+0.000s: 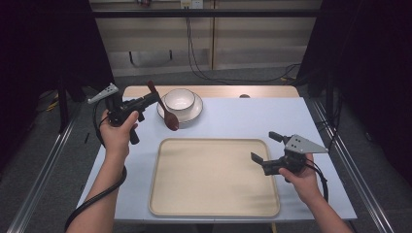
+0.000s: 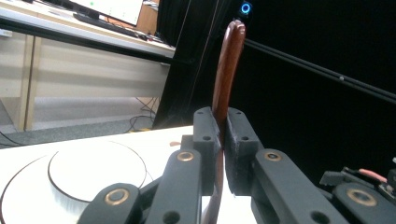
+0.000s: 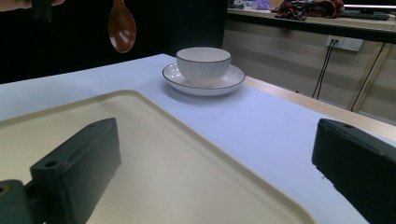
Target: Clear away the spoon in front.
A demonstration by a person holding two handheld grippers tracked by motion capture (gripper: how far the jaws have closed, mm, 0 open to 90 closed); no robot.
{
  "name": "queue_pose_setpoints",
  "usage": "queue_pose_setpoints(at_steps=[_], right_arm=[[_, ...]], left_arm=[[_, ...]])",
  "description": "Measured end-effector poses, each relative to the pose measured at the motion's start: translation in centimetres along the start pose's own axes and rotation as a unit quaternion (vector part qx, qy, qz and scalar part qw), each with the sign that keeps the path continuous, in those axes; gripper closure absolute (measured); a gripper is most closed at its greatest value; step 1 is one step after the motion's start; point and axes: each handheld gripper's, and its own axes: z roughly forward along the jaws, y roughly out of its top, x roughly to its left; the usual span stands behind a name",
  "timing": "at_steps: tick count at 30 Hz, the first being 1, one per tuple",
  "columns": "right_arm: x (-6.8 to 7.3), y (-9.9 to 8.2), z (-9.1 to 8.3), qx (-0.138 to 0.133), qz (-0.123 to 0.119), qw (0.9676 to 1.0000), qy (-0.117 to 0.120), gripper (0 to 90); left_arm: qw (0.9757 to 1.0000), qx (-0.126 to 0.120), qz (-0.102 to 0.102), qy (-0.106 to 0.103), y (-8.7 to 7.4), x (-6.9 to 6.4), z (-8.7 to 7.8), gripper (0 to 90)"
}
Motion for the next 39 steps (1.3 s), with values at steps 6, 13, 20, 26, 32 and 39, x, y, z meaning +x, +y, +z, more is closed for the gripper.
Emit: queue_pose_setpoints(at_steps=[6,13,20,26,32,39], right_arm=[[0.0,0.0,0.0,0.001,-0.002,1.0000,0.002,0.9],[0.0,0.0,0.0,0.001,-0.001,1.0000,0.000,0.9],[0.1,0.0,0.1,0.000,-0.003,1.0000,-0.005,0.9],[0.1,0.0,0.1,0.003,-0.005,1.0000,0.003,0.9],[0.2,-0.1,0.1,0.007,-0.007,1.0000,0.003,0.9],[0.3,-0.1,0.2,0.004,-0.010,0.9999,0.001,0.9]], left_arm=[[0.9998,0.010,-0.007,-0.014,-0.7,-0.4,-0.2,84.2],[0.9994,0.023,-0.003,-0.024,-1.3,-1.1,-0.4,84.2],[0.9989,0.032,-0.008,-0.034,-2.0,-1.5,-0.7,84.3],[0.9981,0.043,-0.005,-0.044,-2.4,-1.9,-0.8,84.2],[0.9976,0.046,-0.005,-0.052,-2.5,-2.3,-0.7,84.2],[0.9967,0.056,-0.008,-0.058,-3.2,-2.5,-0.9,84.2]])
